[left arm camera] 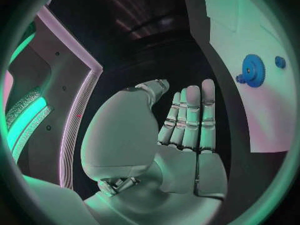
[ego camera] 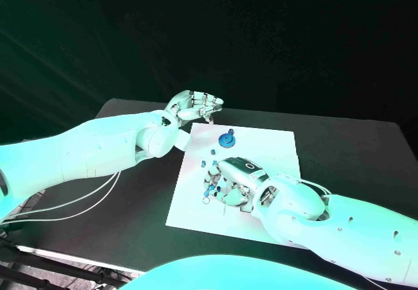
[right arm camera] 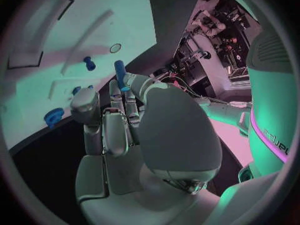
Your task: Assemble the parts on the task board
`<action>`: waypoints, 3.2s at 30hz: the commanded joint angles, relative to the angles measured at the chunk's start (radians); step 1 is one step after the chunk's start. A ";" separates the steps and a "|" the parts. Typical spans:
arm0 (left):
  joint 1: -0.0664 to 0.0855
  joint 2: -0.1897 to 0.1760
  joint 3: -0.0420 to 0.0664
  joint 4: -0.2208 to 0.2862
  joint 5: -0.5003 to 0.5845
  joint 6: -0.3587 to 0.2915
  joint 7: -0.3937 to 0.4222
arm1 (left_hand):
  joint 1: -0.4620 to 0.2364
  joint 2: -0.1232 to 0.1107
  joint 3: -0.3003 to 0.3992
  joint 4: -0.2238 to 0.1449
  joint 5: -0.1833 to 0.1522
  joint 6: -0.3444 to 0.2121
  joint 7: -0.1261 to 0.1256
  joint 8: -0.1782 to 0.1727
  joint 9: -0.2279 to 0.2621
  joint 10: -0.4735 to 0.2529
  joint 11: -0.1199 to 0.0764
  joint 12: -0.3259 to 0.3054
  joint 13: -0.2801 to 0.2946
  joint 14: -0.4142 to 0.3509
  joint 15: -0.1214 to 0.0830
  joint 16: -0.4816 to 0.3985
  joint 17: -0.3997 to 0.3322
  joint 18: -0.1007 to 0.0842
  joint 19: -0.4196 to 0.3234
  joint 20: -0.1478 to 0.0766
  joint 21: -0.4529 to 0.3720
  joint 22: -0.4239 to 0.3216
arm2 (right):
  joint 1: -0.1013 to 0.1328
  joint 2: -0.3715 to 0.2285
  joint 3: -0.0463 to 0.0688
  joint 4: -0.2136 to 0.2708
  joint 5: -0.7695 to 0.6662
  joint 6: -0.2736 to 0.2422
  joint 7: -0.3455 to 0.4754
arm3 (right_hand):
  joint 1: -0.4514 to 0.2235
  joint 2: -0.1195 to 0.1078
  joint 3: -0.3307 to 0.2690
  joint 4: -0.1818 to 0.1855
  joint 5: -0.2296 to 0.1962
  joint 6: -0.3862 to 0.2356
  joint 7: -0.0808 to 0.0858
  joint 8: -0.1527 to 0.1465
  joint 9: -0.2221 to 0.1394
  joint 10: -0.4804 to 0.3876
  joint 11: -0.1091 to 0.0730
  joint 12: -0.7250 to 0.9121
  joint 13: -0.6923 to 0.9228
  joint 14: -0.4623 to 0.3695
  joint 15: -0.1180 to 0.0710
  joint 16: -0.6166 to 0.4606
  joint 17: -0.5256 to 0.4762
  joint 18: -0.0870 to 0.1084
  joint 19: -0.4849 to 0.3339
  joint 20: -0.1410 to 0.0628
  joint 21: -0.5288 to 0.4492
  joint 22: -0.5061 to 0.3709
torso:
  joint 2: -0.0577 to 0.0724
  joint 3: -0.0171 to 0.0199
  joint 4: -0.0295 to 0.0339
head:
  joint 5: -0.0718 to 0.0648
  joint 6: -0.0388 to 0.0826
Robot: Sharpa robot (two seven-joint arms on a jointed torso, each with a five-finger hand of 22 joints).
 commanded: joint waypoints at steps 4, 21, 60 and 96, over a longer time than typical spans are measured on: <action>0.001 0.003 0.001 0.002 0.003 0.017 0.012 | 0.000 0.008 0.000 0.005 0.001 0.007 0.006 0.006 0.001 -0.004 -0.004 0.006 -0.001 -0.006 0.001 0.007 -0.001 0.014 0.000 0.003 -0.003 -0.001 | -0.014 0.011 -0.003 -0.014 -0.017 0.044 0.018 | -0.002 0.010 0.006 -0.002 0.002 -0.005 0.001 0.006 0.002 0.084 -0.076 0.005 0.037 0.017 -0.003 0.002 -0.001 -0.016 -0.005 -0.001 -0.004 0.000 | 0.000 0.0005 0.0001 | 0.006 -0.008; 0.001 0.003 0.001 0.005 0.003 0.021 0.005 | 0.001 0.007 0.000 0.005 0.001 0.006 0.006 0.007 0.002 -0.004 -0.005 0.007 -0.002 -0.005 0.000 0.008 -0.002 0.014 0.001 0.003 -0.003 0.000 | -0.029 0.033 -0.007 -0.037 -0.039 0.070 0.006 | -0.003 0.009 0.007 -0.003 0.002 -0.006 0.001 0.006 0.003 0.084 -0.076 0.005 0.038 0.016 -0.003 0.001 -0.002 -0.015 -0.005 -0.001 -0.005 -0.001 | 0.000 0.0012 0.0002 | 0.012 -0.020; 0.001 0.007 0.001 0.033 0.027 0.018 0.001 | 0.000 0.007 0.000 0.006 0.001 0.002 0.006 0.008 0.001 -0.006 -0.004 0.009 -0.003 -0.005 0.000 0.010 -0.002 0.014 0.002 0.002 -0.003 0.000 | -0.041 0.042 -0.008 -0.018 -0.112 0.119 -0.105 | -0.028 0.005 0.012 -0.021 -0.001 -0.024 0.008 0.006 0.016 0.064 -0.068 -0.015 0.044 0.011 0.003 -0.010 -0.027 -0.010 -0.022 0.004 -0.036 -0.014 | 0.001 -0.0022 -0.0016 | 0.019 -0.027; 0.001 0.004 0.001 0.027 0.042 0.005 0.001 | 0.002 0.005 0.000 0.005 0.001 -0.009 0.008 0.007 0.000 -0.015 -0.002 0.009 -0.005 -0.008 0.002 0.010 -0.004 0.014 0.001 0.002 -0.003 0.000 | -0.041 -0.011 -0.012 0.027 -0.099 -0.061 -0.047 | -0.042 -0.042 -0.193 -0.031 0.095 -0.129 0.057 -0.134 -0.031 -0.240 0.005 -0.125 -0.024 -0.038 0.064 -0.080 -0.167 0.033 -0.120 0.060 -0.314 -0.164 | -0.003 -0.0011 -0.0022 | -0.002 -0.011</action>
